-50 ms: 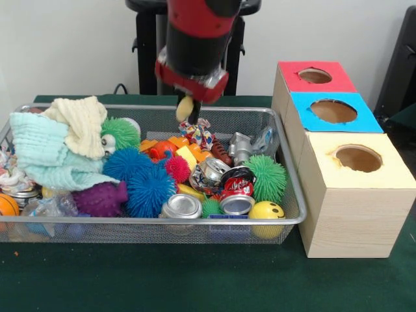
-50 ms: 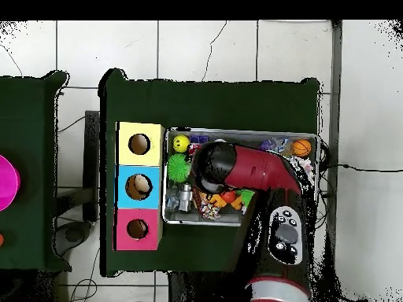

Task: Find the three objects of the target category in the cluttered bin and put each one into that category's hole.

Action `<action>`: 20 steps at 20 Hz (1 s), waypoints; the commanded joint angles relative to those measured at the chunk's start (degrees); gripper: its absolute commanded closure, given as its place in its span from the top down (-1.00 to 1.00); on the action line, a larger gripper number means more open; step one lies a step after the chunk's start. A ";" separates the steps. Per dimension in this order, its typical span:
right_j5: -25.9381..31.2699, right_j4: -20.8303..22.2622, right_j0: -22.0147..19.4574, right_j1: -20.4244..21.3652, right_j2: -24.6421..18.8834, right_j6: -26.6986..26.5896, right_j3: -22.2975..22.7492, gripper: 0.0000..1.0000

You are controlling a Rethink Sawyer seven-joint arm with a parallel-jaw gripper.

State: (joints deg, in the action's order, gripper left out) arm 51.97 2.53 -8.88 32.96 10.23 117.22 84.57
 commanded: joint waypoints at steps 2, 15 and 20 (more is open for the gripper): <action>8.91 -0.89 0.22 5.53 0.46 6.57 -0.80 -1.00; -16.54 -1.04 -3.47 -10.08 -4.37 8.60 0.42 -1.00; -21.26 -2.35 -0.03 -11.55 -1.87 13.31 1.28 -1.00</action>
State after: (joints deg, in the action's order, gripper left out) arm 34.14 2.45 -10.92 27.70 11.43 117.22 83.45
